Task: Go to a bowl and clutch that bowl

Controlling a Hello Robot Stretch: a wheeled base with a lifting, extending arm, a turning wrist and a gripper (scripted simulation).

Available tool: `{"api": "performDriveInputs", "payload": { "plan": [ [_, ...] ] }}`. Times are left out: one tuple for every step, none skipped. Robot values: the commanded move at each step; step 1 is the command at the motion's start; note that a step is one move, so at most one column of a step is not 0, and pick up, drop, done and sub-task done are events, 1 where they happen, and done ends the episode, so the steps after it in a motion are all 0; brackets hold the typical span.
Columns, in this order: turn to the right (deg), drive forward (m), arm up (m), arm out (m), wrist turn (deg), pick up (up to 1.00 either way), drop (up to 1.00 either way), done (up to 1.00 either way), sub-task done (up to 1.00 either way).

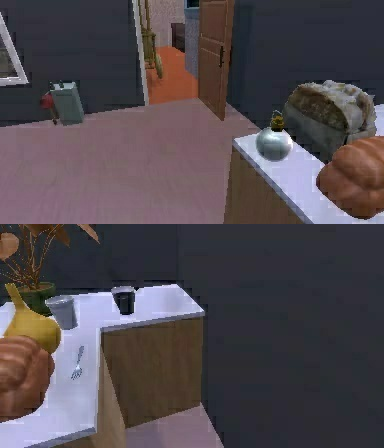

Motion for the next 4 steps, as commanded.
{"api": "performDriveInputs", "payload": {
  "plan": [
    [-15.0,0.00,0.00,0.00,0.0,0.00,0.00,0.00,0.00],
    [45.0,0.00,0.00,0.00,0.0,0.00,0.00,0.00,0.00],
    [45.0,0.00,0.00,0.00,0.0,0.00,0.00,0.00,0.00],
    [18.0,0.00,0.00,0.00,0.0,0.00,0.00,0.00,0.00]
  ]
}}
